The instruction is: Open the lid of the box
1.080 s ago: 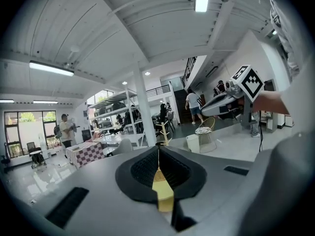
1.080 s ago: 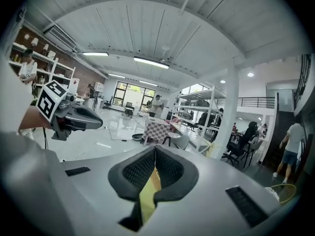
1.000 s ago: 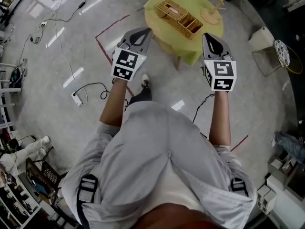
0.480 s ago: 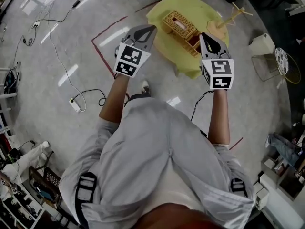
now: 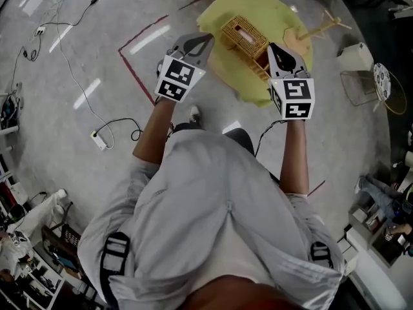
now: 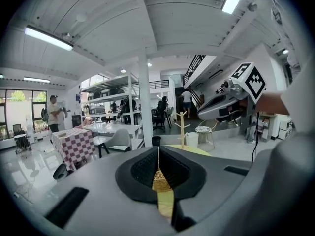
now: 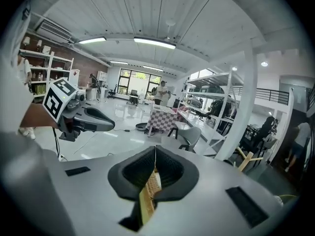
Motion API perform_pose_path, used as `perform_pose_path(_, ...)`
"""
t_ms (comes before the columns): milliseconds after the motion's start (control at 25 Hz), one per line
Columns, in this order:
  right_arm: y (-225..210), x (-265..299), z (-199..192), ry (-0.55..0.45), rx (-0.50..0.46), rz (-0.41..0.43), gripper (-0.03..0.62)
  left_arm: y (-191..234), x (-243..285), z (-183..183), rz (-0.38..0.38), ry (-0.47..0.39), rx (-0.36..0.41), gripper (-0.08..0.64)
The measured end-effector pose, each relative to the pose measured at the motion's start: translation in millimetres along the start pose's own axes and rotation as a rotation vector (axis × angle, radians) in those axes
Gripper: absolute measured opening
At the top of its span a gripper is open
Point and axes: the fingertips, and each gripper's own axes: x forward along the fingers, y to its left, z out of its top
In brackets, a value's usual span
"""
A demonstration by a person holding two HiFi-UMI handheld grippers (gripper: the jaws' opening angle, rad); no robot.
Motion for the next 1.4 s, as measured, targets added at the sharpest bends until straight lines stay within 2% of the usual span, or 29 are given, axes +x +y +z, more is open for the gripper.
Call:
perform_pose_path(240, -5.8, 25.3, -20.7, 0.034, -0.035, 0.117, 0.025, -8.0, 29.9, -30.5, 0.014, 0.051, -0.052, 0.031)
perform_pose_path(480, -18.4, 53.1, -40.2, 0.058, -0.082, 0.270, 0.025, -31.4, 74.1, -60.7, 0.016, 0.133, -0.111, 0.034)
perform_pose_path(560, -18.2, 59.6, -48.6, 0.064, -0.079, 0.321, 0.025, -40.0, 86.8, -76.0, 0.023, 0.173, -0.118, 0.129)
perform_pose_path(720, -5.4, 69.1, -71.1, 0.104, -0.096, 0.403, 0.025, -47.3, 103.7, -112.7, 0.037, 0.228, -0.158, 0.149)
perform_pose_path(1080, -4.8, 86.3, -124.7, 0.194, -0.071, 0.443, 0.025, -50.4, 149.6, -182.6, 0.031, 0.335, -0.205, 0.149)
perform_pose_path(1400, -29.2, 93.0, -151.0, 0.237, -0.017, 0.399, 0.025, -54.4, 183.0, -206.7, 0.005, 0.394, -0.193, 0.139)
